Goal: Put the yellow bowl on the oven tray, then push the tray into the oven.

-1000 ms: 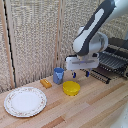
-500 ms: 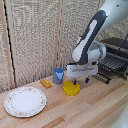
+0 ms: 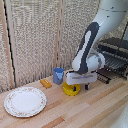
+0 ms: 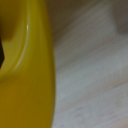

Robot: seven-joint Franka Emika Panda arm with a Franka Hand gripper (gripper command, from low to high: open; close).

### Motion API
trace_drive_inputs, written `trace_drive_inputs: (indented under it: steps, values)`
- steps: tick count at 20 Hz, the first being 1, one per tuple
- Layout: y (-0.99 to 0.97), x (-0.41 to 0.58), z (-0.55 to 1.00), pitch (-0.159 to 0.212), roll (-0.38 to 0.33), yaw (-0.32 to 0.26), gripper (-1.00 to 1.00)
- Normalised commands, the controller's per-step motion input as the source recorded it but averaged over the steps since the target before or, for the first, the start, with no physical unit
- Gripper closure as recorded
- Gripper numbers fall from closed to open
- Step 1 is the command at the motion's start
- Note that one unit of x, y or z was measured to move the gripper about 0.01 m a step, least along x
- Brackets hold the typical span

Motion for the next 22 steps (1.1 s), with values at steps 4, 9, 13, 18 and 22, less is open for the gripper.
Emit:
trace_drive_inputs:
  steps: [4,9,13,18,22]
  values:
    - [0.09,0.000,-0.02,0.000,-0.036,0.000,1.00]
    - [0.06,0.065,-0.03,0.000,-0.025,0.004,1.00]
    - [0.05,0.120,-0.01,0.000,-0.006,0.021,1.00]
    - [0.01,0.083,0.00,0.000,0.000,0.002,1.00]
    - [0.00,0.027,0.00,0.000,0.000,-0.059,1.00]
